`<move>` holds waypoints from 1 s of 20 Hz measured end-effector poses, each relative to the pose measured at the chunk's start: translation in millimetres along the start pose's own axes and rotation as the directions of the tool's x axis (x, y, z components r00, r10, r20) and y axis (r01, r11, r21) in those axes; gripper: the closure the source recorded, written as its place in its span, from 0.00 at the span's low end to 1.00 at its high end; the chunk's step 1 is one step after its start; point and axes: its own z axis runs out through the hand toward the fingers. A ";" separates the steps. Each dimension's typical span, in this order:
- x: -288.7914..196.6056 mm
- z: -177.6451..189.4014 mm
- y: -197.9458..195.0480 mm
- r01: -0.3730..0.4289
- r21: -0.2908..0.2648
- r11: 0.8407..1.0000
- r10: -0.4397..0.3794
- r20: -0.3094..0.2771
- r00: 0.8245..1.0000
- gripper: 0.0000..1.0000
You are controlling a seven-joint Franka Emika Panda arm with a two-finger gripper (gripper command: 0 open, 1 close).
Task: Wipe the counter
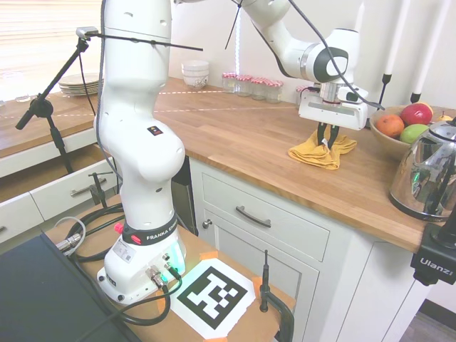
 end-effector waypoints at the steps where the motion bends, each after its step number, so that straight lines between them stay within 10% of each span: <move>1: -0.3 0.0 -0.7 0.001 0.000 1.000 -0.001 0.000 1.000 1.00; 20: -163.6 -5.6 -168.2 0.044 0.032 0.999 -0.045 0.013 0.999 1.00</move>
